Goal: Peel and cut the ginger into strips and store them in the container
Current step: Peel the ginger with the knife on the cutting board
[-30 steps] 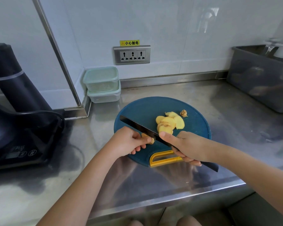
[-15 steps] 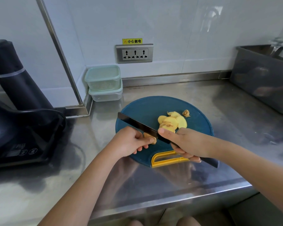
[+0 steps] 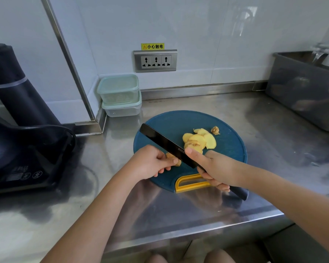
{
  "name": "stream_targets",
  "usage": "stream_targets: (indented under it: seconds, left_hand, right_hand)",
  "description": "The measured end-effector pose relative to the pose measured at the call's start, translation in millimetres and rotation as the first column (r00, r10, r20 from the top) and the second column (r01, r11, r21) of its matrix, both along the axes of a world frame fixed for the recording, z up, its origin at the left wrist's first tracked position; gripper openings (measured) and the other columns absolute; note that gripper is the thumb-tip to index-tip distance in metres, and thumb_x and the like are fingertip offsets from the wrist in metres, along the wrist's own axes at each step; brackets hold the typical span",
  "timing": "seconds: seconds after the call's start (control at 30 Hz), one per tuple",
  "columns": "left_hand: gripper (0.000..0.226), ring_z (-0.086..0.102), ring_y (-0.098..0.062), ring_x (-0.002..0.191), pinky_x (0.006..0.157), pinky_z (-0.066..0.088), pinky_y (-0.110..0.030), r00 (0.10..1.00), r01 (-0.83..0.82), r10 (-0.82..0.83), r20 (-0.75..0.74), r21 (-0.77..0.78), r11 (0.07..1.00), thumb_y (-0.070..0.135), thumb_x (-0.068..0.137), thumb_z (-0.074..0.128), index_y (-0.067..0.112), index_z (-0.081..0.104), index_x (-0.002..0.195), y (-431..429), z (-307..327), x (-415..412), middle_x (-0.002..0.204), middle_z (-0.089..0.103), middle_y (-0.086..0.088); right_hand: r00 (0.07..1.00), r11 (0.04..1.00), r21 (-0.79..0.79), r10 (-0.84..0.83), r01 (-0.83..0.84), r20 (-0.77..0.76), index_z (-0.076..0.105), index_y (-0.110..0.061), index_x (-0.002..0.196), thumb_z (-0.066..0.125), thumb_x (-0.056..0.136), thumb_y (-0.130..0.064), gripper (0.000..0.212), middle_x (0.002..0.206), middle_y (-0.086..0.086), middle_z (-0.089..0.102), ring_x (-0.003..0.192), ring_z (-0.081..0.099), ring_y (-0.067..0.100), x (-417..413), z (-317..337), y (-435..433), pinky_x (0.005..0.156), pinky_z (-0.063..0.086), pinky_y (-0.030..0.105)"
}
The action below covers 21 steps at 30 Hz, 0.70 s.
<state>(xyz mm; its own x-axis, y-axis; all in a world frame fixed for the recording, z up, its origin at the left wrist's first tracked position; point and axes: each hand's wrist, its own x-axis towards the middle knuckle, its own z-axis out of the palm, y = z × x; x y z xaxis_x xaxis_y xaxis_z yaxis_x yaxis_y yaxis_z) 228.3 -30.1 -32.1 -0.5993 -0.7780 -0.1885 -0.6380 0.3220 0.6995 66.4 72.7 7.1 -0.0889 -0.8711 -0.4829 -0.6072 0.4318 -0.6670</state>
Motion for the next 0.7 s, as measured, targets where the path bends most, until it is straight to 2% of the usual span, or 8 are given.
stream_targets:
  seconds: [0.13,0.3,0.43,0.7]
  left_hand:
    - [0.035,0.048,-0.005,0.049,0.053,0.038,-0.018,1.000,0.004,-0.004,0.011,-0.013,1.000,0.050,0.087,0.058,0.023,0.064,0.064,2,1,0,0.054,0.054,0.009]
    - [0.034,0.048,-0.006,0.049,0.052,0.038,-0.018,1.000,0.007,-0.007,-0.013,-0.025,1.000,0.047,0.087,0.059,0.023,0.064,0.064,4,-1,1,0.054,0.053,0.010]
    - [0.033,0.048,-0.004,0.049,0.054,0.038,-0.019,0.999,-0.033,0.032,-0.033,-0.043,0.999,0.048,0.087,0.059,0.024,0.066,0.066,7,-3,0,0.053,0.054,0.010]
    - [0.032,0.048,-0.007,0.051,0.051,0.036,-0.020,0.997,-0.063,0.061,-0.050,-0.036,0.997,0.045,0.089,0.058,0.023,0.068,0.067,11,-3,1,0.054,0.053,0.010]
  right_hand:
    - [1.000,1.000,-0.016,0.001,-0.001,-0.005,0.024,-0.016,0.048,0.024,0.080,-0.076,0.068,0.042,-0.001,0.023,0.034,0.022,0.015,0,-5,-1,0.036,0.028,0.019]
    - [1.000,1.000,0.020,0.002,-0.001,-0.027,0.023,-0.018,0.045,0.026,0.084,-0.076,0.070,0.044,0.001,0.023,0.036,0.022,0.017,-1,-10,-2,0.037,0.028,0.021]
    - [0.999,0.999,0.047,0.004,-0.002,-0.040,0.022,-0.018,0.047,0.023,0.076,-0.081,0.070,0.045,0.002,0.023,0.037,0.023,0.018,1,-9,-4,0.038,0.030,0.021]
    - [0.996,0.985,0.172,0.022,-0.007,-0.085,0.026,-0.015,0.051,0.015,0.089,-0.076,0.072,0.044,0.004,0.027,0.034,0.029,0.019,7,1,-10,0.044,0.035,0.025]
